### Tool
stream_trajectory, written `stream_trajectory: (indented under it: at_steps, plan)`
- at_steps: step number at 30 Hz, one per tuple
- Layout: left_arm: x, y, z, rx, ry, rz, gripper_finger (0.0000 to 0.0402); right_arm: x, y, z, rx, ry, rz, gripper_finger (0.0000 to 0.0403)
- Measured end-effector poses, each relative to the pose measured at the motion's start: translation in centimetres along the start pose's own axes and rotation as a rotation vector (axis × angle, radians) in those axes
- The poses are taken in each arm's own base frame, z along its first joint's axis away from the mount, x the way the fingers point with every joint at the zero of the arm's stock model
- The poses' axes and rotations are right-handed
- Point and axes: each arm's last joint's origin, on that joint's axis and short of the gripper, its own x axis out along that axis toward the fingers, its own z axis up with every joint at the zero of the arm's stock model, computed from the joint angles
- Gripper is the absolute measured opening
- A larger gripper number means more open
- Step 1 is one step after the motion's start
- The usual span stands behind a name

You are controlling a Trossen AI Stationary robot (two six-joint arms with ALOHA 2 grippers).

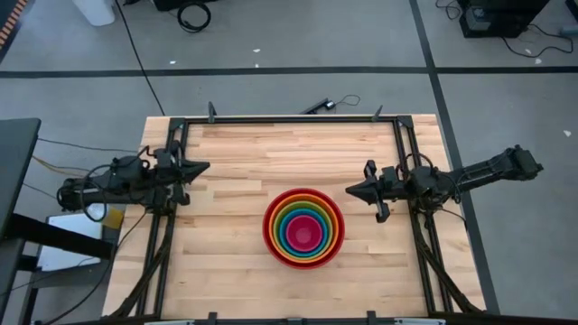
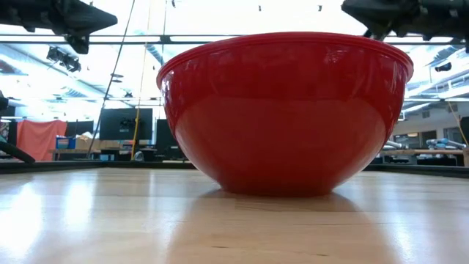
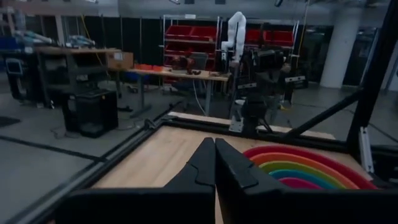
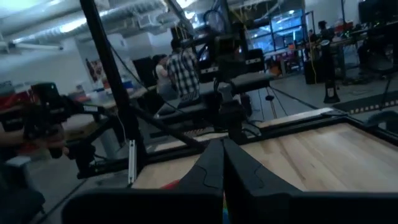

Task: Nest bowls inside each other
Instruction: Return to Home Position

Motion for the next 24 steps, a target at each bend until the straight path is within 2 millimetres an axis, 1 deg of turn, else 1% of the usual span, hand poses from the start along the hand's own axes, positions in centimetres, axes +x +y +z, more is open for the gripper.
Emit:
stream_trajectory:
  at_steps: [4,7,10,12,17,22,24]
  plan:
    - [-0.4,0.1,0.1,0.016,-0.017,-0.001,0.0003,-1.7,-0.7,0.0,0.014,-0.072,-0.006,0.0005]
    - [-1.2,0.3,0.0,0.013,-0.031,-0.001,0.0003,-2.9,-1.0,0.0,0.017,-0.124,-0.01,0.0005]
    - [-1.6,0.5,0.1,0.021,-0.001,0.007,0.0003,-3.7,-1.2,-0.2,0.022,-0.111,-0.022,0.0006]
    - [-1.6,0.5,-0.1,0.032,0.038,0.009,0.0002,-4.0,-1.4,-0.5,0.033,-0.074,-0.034,0.0006]
    - [-1.3,0.4,-0.8,0.031,0.053,-0.013,0.0002,-4.5,-1.6,-1.2,0.019,0.007,-0.047,0.0006]
    - [-0.3,0.1,-2.4,0.014,0.007,-0.033,0.0002,-4.5,-1.5,-1.1,-0.021,-0.006,-0.044,0.0007]
    - [0.1,0.0,-3.1,0.005,-0.016,-0.035,0.0002,-4.6,-1.7,-1.5,-0.023,-0.001,-0.053,0.0007]
